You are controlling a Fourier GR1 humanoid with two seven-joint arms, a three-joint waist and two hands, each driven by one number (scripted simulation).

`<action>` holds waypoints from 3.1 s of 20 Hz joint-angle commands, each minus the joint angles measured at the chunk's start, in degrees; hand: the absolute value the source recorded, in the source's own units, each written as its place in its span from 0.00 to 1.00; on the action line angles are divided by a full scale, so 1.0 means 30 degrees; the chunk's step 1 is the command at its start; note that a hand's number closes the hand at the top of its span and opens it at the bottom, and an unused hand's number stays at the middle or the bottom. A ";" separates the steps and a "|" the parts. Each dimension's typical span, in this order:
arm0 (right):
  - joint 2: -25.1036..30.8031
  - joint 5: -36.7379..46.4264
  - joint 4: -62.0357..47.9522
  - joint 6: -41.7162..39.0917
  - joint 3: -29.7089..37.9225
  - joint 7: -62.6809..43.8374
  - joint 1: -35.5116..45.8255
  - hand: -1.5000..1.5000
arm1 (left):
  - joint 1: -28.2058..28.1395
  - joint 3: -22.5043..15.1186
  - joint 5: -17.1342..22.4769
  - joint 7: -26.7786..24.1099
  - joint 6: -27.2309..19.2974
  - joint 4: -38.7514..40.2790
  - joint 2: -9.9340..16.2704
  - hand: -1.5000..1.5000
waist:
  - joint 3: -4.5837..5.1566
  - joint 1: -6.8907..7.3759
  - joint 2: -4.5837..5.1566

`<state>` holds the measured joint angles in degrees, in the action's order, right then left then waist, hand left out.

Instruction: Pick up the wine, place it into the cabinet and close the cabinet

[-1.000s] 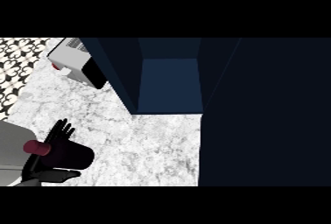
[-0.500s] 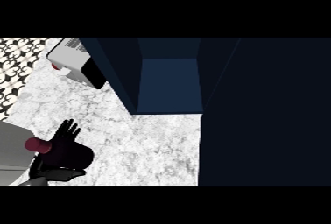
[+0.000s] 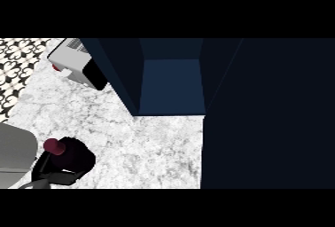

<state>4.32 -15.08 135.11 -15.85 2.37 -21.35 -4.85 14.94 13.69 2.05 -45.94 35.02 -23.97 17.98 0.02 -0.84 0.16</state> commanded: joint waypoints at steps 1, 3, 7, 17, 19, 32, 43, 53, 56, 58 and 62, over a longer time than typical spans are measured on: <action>0.0233 0.0253 0.0032 0.0189 -0.0046 -0.0490 0.0696 0.00 | -0.0135 -0.0506 -0.0352 -0.2913 0.3308 0.0822 0.0217 1.00 | 0.0081 0.0003 0.0070; 0.0569 -0.0679 -0.0665 -0.0462 0.1073 0.0345 0.0271 0.00 | -0.0272 -0.0857 -0.0344 -0.2946 0.3208 0.0233 -0.0286 1.00 | 0.0039 0.0062 0.0028; 0.0405 -0.0126 -0.0697 -0.0278 0.0788 0.0394 0.0601 0.00 | -0.0267 -0.0798 -0.0304 -0.3354 0.1847 0.0796 -0.0521 1.00 | 0.0034 0.0120 0.0018; 0.0175 -0.0253 -0.1350 -0.0125 0.1023 0.0500 0.0542 0.00 | -0.4812 -0.0428 0.1270 -0.4144 -0.3173 -0.3239 -0.4207 1.00 | -0.0029 0.0556 -0.0094; -0.0497 0.1289 -0.0652 0.0599 -0.0382 -0.0032 0.0472 0.00 | -0.4651 -0.0538 0.1632 -0.3816 -0.2578 -0.3907 -0.4113 1.00 | -0.0009 0.0435 -0.0088; 0.0163 -0.0602 -0.0510 -0.0152 0.1064 0.0012 -0.0095 0.00 | -1.0112 -0.6037 0.4996 0.3653 -0.5374 -1.7785 -0.5965 1.00 | -0.0040 0.0414 -0.0119; -0.0363 0.0403 -0.1216 0.0018 -0.0034 0.0134 0.0560 0.00 | -0.9019 -0.7853 0.6276 0.9677 -1.0108 -2.5170 -0.5993 1.00 | -0.0010 0.0288 -0.0069; 0.0109 -0.0735 -0.0311 -0.0668 0.0938 0.0255 -0.0496 0.00 | -0.3691 -1.0592 0.6249 1.1330 -1.6474 -2.4265 -0.5994 1.00 | -0.0010 0.0087 -0.0066; -0.0160 0.0231 -0.1911 0.0020 0.0652 0.0338 0.1170 0.00 | -0.2630 -0.8840 0.5829 1.1747 -1.5321 -2.3421 -0.5995 1.00 | -0.0006 0.0233 -0.0046; 0.0125 -0.0678 -0.1272 -0.0640 0.1071 0.0383 0.0161 0.00 | -0.1174 -0.9303 0.6162 1.0879 -1.6528 -2.1888 -0.5995 1.00 | -0.0007 0.0148 -0.0045; -0.0236 0.0332 -0.0632 0.0646 0.0238 -0.0931 0.1139 0.00 | 0.0425 -1.0512 0.4903 1.2164 -1.8531 -2.1729 -0.5995 1.00 | -0.0005 0.0183 -0.0056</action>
<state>4.08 -15.00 131.92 -15.81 4.15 -21.78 -2.69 10.71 -16.64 18.36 -11.86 -16.65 -91.75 0.02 -0.01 -0.31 0.00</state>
